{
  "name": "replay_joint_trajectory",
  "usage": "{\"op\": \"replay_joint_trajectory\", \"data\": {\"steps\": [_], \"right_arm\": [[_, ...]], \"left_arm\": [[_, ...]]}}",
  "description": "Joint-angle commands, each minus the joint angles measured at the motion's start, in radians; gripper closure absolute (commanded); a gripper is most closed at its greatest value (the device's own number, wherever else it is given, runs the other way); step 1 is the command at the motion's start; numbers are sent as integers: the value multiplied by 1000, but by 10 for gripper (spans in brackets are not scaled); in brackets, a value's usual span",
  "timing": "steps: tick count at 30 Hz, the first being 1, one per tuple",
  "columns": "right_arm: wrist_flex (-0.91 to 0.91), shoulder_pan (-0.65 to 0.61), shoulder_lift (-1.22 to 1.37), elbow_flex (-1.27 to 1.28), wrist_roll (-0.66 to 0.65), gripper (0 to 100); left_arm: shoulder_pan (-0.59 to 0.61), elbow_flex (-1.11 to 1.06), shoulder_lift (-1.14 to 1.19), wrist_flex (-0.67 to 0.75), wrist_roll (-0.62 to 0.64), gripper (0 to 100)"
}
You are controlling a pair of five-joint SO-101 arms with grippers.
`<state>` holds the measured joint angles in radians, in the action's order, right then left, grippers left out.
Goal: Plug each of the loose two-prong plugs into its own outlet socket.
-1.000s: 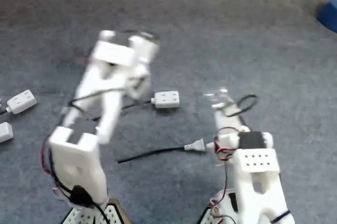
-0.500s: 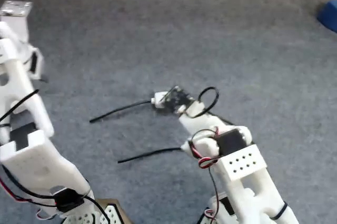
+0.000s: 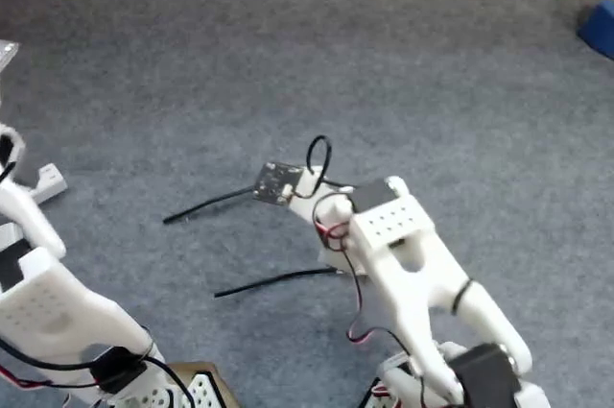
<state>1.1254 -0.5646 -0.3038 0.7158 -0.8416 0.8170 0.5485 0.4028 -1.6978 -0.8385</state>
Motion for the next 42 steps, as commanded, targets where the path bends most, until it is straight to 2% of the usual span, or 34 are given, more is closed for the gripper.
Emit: {"op": "replay_joint_trajectory", "data": {"steps": [1, 7, 11, 16, 25, 42], "right_arm": [[-10, -16, 25, -56, -54, 811], [30, -27, 13, -39, -130, 811], [7, -45, 19, -5, -137, 811], [67, -70, 10, 58, -242, 811], [87, -70, 18, 64, -255, 811], [-39, -47, 102, 101, -250, 811]], "left_arm": [[51, -2, -12, 17, -75, 803], [85, -166, -13, 189, -146, 803], [85, -302, -13, 296, -195, 803], [82, -400, -13, 399, -210, 803], [85, -409, -13, 400, -209, 803], [102, -409, -13, 399, -209, 803]]}}
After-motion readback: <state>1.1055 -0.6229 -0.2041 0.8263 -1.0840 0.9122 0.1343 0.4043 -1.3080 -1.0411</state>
